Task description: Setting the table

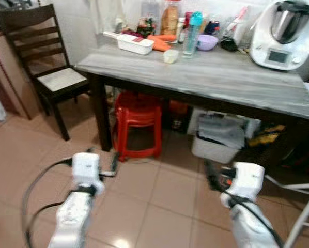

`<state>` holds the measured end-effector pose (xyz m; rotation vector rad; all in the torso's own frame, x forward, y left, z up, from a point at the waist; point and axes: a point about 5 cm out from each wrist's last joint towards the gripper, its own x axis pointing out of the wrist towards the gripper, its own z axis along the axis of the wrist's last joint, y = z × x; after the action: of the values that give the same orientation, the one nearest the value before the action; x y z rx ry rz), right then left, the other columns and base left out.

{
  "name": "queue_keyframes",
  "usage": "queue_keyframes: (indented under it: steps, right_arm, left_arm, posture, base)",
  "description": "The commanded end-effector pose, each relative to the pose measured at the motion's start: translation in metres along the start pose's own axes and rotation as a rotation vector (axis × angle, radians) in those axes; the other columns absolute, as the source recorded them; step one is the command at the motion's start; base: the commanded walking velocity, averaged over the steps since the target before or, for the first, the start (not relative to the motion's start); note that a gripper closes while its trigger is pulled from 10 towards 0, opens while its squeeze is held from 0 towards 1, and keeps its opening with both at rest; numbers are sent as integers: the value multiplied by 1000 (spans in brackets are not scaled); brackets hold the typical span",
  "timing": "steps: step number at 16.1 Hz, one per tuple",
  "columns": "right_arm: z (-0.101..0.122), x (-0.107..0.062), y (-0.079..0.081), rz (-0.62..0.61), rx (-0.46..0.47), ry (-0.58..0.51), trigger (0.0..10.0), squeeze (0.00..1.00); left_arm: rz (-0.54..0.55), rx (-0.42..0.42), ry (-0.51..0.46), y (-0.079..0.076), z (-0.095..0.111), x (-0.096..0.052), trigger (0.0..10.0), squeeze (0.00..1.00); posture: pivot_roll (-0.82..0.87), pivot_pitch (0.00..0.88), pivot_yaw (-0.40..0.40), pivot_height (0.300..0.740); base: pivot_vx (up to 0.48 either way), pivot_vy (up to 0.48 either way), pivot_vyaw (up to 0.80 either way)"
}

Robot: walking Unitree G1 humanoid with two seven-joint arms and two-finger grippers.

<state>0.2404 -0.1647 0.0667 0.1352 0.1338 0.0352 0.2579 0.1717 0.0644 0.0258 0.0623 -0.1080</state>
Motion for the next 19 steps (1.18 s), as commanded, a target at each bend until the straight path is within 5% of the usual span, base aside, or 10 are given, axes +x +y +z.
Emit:
queue_keyframes:
  steps: [1, 14, 19]
  right_arm:
    - [6, -1, -10, -27, -21, -11, 10000, 0]
    - [22, 5, -15, -37, -34, -54, 10000, 0]
    - [16, 2, -2, -19, -16, -49, 10000, 0]
  left_arm:
    - [-38, -22, -14, -10, 3, 3, 10000, 0]
    - [-63, -35, -37, -10, 15, 6, 10000, 0]
    - [-85, -50, -34, -19, 14, 8, 10000, 0]
  posture:
    - [27, 0, -68, 740]
    - [27, 0, -62, 740]
    - [21, 0, -52, 740]
  base:
    - [0, -345, 0]
    - [0, -344, -145]
    - [0, -343, 0]
